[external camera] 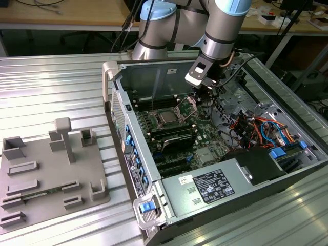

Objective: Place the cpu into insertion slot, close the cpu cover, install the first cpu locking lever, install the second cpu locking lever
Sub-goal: 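Close the cpu cover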

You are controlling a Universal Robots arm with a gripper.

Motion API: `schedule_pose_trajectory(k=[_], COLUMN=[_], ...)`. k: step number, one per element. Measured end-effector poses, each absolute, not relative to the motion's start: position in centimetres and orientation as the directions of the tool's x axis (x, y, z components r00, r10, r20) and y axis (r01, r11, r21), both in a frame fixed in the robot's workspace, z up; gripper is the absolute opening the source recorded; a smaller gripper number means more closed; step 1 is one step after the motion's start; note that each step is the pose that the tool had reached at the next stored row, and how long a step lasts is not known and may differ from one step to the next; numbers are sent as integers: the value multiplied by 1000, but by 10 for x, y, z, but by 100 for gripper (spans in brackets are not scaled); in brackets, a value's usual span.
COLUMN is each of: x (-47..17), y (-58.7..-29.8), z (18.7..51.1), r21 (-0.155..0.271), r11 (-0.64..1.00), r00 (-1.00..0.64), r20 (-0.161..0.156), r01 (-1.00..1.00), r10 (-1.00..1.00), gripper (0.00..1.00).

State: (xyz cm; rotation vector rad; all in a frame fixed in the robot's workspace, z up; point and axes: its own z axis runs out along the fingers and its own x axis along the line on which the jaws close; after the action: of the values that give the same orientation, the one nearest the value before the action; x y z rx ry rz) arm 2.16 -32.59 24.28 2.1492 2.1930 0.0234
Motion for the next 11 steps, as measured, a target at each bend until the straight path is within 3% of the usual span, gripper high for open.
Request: schedule_pose_trajectory(k=[11], x=[-11], y=[-326], z=[243], r21=[60], r11=[21], r00=[-19], r20=[-40], r01=[998], r10=[999], gripper=[11])
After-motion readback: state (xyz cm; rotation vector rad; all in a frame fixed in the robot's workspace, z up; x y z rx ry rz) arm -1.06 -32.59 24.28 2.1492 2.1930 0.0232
